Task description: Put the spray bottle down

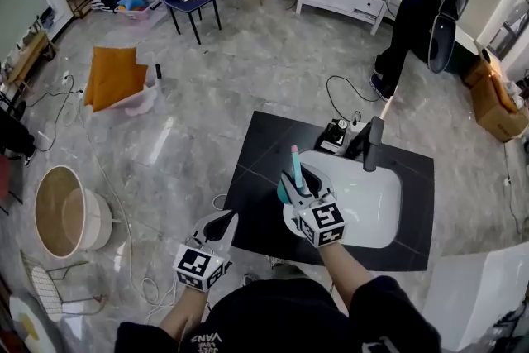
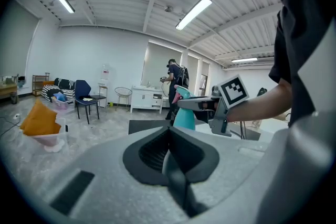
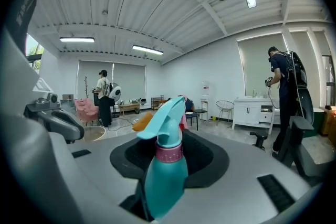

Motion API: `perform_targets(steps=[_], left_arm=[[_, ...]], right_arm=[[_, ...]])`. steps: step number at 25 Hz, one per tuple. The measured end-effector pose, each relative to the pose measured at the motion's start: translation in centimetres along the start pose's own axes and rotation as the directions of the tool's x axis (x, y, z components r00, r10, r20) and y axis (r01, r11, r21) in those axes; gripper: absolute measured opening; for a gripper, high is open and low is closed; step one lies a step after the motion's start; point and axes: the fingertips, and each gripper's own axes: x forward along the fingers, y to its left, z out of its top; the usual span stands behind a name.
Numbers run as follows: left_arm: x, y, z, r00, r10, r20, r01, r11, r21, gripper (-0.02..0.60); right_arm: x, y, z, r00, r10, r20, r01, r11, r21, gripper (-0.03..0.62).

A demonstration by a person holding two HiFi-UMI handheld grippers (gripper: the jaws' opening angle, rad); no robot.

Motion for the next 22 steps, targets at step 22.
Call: perform_targets(steps=[22], left_arm=[[2.1,2.8,-2.5,0.993,0.1,-0.058,-0.105,0.992,-0.074,0.011]], right_arm=[[13.2,-5.2,-0.2,0.994,-0.003,0.107,0.003,1.0,0.0,0.152]])
